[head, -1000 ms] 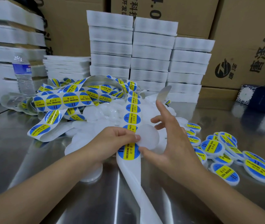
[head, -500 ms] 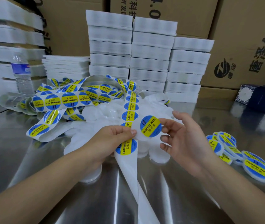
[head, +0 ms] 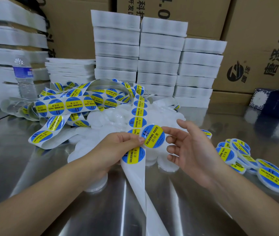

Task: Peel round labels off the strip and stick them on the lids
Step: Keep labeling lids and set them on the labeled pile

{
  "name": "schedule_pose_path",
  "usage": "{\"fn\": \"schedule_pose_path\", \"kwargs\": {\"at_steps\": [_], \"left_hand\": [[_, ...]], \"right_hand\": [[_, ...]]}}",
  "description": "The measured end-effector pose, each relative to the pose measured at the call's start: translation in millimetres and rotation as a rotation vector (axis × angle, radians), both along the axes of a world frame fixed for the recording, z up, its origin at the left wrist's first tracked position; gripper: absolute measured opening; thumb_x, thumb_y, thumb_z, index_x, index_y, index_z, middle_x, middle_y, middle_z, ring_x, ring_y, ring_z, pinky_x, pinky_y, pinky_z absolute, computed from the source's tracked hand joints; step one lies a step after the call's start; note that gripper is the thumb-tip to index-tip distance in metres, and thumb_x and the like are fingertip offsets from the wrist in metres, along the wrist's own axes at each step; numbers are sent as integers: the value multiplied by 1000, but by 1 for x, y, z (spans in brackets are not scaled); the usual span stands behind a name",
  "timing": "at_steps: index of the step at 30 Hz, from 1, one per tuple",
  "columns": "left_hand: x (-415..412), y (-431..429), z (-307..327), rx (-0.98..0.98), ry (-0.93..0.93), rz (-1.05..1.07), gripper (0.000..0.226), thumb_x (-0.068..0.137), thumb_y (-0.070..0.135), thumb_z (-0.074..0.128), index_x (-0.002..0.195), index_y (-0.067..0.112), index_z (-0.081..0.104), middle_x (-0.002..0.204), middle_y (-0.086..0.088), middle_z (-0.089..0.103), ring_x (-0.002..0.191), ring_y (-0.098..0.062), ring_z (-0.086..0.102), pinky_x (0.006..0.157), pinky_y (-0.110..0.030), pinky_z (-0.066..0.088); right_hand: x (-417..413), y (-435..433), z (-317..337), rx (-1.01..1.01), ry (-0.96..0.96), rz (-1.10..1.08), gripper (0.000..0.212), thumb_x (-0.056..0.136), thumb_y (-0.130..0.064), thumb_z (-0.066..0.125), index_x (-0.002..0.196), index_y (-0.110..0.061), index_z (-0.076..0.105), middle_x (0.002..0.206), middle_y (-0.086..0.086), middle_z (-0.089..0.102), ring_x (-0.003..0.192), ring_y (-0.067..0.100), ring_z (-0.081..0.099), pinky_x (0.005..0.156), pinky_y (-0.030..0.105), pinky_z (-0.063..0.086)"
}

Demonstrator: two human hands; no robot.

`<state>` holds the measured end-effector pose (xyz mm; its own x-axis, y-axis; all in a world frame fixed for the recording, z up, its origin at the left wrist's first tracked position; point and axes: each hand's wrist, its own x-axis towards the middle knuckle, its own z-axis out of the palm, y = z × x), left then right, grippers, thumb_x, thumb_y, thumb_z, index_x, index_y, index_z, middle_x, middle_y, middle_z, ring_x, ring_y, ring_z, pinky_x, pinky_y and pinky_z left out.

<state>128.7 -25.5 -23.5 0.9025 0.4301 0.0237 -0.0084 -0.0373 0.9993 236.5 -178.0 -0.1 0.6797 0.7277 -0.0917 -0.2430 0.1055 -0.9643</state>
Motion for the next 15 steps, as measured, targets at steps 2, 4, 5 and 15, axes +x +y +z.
{"fn": "schedule_pose_path", "kwargs": {"at_steps": [2, 4, 5, 15], "left_hand": [[0, 0, -1, -10, 4, -6, 19, 83, 27, 66, 68, 22, 76, 77, -1, 75, 66, -8, 68, 61, -19, 52], [1, 1, -2, -21, 4, -7, 16, 81, 27, 67, 69, 22, 77, 79, -2, 75, 66, -10, 68, 61, -19, 52], [1, 1, -2, -27, 3, -4, 15, 79, 28, 67, 70, 21, 77, 80, -4, 75, 67, -10, 69, 63, -20, 53], [2, 0, -3, -36, -11, -18, 24, 64, 37, 69, 76, 19, 78, 90, -9, 76, 73, -14, 70, 70, -24, 56]], "right_hand": [[1, 0, 0, 1, 1, 7, 40, 86, -43, 48, 72, -18, 77, 67, -2, 47, 54, 12, 40, 57, 27, 36], [1, 0, -1, 0, 1, 9, 40, 86, -43, 49, 73, -18, 77, 66, -2, 47, 53, 12, 40, 56, 27, 37], [1, 0, -1, 0, 1, 10, 39, 87, -43, 49, 75, -18, 77, 66, -2, 48, 53, 13, 40, 55, 27, 37], [2, 0, -2, -1, -19, 32, 38, 86, -44, 49, 77, -21, 78, 65, -4, 50, 52, 11, 42, 51, 24, 39]]}}
